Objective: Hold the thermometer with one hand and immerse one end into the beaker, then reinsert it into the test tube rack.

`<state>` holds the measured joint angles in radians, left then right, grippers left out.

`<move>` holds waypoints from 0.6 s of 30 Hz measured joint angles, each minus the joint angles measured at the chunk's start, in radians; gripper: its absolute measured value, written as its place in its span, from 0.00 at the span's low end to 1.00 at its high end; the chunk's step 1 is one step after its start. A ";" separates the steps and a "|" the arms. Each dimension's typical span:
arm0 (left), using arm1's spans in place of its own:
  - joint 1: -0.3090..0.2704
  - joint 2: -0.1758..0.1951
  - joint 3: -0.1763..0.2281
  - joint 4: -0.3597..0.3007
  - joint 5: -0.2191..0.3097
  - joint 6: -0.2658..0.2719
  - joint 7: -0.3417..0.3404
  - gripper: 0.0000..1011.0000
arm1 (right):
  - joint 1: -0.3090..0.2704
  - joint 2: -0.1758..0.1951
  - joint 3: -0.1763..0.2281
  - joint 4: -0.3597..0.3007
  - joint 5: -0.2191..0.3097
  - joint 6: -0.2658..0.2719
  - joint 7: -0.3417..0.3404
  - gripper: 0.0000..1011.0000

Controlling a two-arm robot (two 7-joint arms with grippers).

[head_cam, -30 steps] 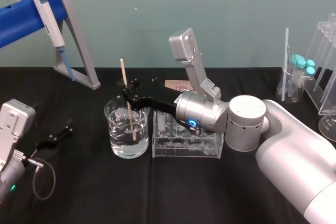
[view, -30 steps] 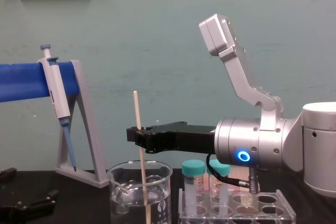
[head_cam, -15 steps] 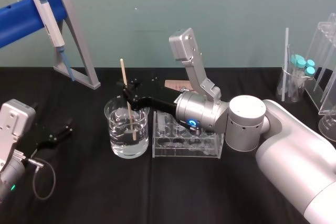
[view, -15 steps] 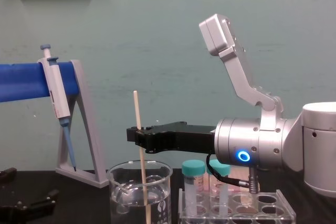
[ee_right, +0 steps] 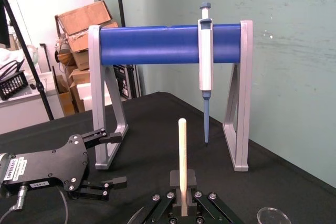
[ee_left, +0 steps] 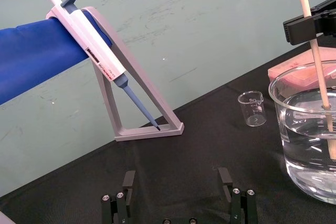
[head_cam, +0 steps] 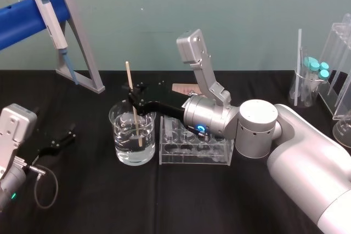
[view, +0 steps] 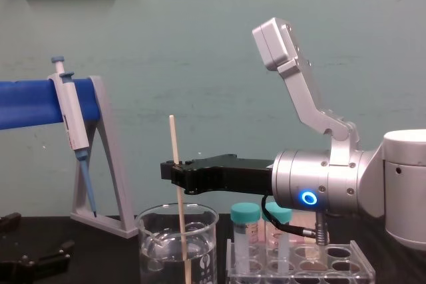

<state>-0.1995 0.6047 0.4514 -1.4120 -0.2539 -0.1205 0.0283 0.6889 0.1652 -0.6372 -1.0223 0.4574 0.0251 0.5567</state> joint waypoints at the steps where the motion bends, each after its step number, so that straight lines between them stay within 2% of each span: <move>1: 0.000 0.000 0.000 0.000 0.000 0.000 0.000 0.99 | 0.000 0.000 0.000 0.000 0.000 0.000 0.000 0.05; 18: 0.000 0.000 0.000 0.000 0.000 0.000 0.000 0.99 | 0.000 0.000 0.000 0.000 0.000 0.000 0.000 0.05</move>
<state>-0.1995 0.6047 0.4514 -1.4120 -0.2539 -0.1205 0.0283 0.6888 0.1652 -0.6372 -1.0224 0.4574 0.0251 0.5567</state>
